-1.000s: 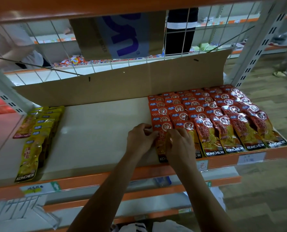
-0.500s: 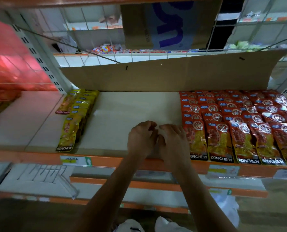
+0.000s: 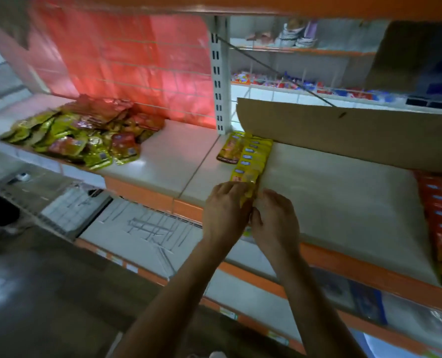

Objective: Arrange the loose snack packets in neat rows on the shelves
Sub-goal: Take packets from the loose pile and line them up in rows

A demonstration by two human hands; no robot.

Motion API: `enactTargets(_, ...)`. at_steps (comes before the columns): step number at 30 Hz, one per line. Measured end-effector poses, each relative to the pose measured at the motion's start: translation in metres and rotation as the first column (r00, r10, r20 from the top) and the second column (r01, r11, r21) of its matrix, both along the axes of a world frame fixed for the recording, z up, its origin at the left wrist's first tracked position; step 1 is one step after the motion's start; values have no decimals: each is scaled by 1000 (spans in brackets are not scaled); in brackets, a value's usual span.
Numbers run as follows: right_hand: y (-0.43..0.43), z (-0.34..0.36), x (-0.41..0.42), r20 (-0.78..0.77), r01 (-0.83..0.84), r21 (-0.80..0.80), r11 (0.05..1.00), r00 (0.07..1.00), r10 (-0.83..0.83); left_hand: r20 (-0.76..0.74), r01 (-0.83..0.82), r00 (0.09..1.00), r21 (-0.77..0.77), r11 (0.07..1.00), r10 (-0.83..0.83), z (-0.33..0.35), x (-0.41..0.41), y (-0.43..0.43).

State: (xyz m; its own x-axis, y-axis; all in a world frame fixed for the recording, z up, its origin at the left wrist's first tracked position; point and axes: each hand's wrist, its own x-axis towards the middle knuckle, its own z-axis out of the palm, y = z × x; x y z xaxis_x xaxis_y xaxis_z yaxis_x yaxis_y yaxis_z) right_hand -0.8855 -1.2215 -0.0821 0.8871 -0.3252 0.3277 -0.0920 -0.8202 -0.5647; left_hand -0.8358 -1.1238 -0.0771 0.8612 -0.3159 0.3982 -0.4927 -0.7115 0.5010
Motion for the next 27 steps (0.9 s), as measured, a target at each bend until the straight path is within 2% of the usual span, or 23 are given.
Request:
enactTargets(3,50,-2,24,0,-21,23,999,1000,21,32,-33,999,0,999,33,-1,17,54)
enactTargets(10,144,-6,66,-63,-109,28,994,992,110,5,-169,986,36,985,169,-3,49,157)
enactTargets(17,204,-6,115,-85,-175,88,981,980,182,-3,-294,955,89,952,295,-4,90,221)
enactTargets(21,233,-9,157,-108,-217,86,972,968,225,-21,-328,942,144,934,335,-6,125,253)
enactTargets(27,269,-6,236,-62,-236,130,963,968,245,-30,-345,933,201,917,358,-2,204,291)
